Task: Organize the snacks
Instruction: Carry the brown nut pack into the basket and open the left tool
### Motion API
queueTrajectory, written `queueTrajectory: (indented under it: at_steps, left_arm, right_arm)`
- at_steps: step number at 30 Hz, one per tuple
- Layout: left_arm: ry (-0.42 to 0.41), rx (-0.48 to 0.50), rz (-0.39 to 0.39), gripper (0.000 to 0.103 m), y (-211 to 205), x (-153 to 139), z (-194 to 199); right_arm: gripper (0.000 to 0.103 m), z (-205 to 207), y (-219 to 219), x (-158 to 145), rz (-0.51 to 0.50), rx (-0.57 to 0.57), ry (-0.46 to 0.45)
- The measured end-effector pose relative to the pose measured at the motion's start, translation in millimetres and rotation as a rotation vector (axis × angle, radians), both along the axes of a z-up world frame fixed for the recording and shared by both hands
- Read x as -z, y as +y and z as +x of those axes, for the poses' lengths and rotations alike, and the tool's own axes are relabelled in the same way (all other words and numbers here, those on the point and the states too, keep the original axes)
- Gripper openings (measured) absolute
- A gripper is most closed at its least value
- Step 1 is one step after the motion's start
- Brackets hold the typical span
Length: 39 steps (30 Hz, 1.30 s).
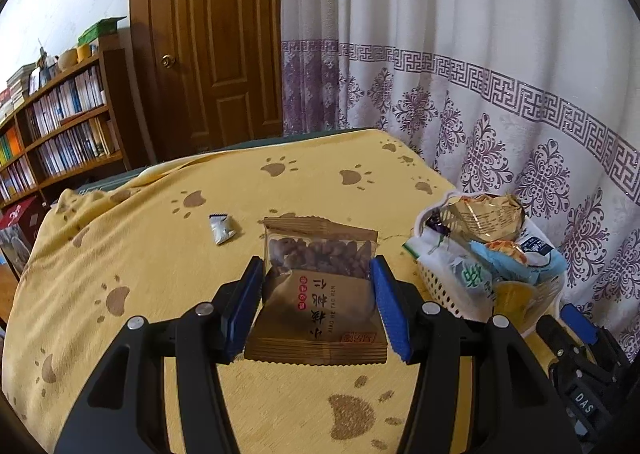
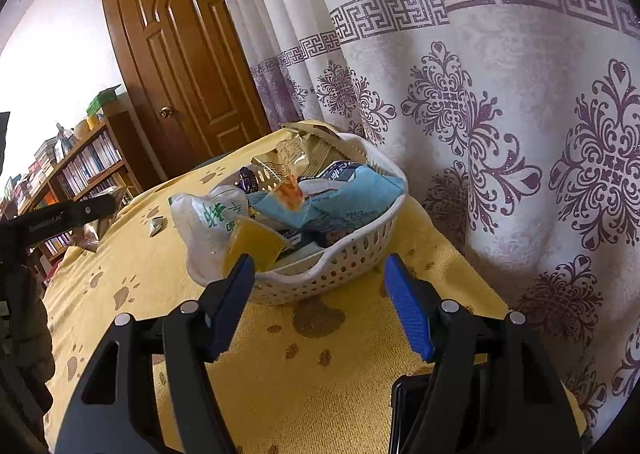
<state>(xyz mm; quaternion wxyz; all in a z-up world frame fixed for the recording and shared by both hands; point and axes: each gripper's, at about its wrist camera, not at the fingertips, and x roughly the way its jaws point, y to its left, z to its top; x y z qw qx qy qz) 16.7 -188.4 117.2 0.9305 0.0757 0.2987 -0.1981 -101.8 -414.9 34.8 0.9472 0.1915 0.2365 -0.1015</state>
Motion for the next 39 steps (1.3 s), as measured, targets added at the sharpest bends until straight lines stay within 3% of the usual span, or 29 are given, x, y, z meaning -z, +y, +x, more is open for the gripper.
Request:
queueTrajectory:
  at_steps: [18,29,33,35,39]
  left_arm:
    - [-0.033,0.128,-0.001,0.055,-59.7,-10.9,-4.5]
    - [0.040,0.251,-0.081,0.055,-98.0,-5.7,0.5]
    - [0.103,0.276,-0.113,0.056,-112.3,7.1,10.4]
    - [0.137,0.274,-0.134,0.066,-114.3,13.1,14.6]
    - [0.176,0.257,-0.172,0.071,-109.5,19.1,20.3]
  right_arm:
    - [0.069,0.7,2.4,2.0,0.008,-0.038,-0.003]
    - [0.069,0.4,3.9,2.9,0.014,-0.063,-0.003]
    - [0.069,-0.2,3.5,3.3,0.018,-0.070,-0.006]
    - [0.069,-0.6,3.7,3.4,0.020,-0.073,-0.008]
    - [0.069,-0.1,4.2,3.2,0.020,-0.077,-0.007]
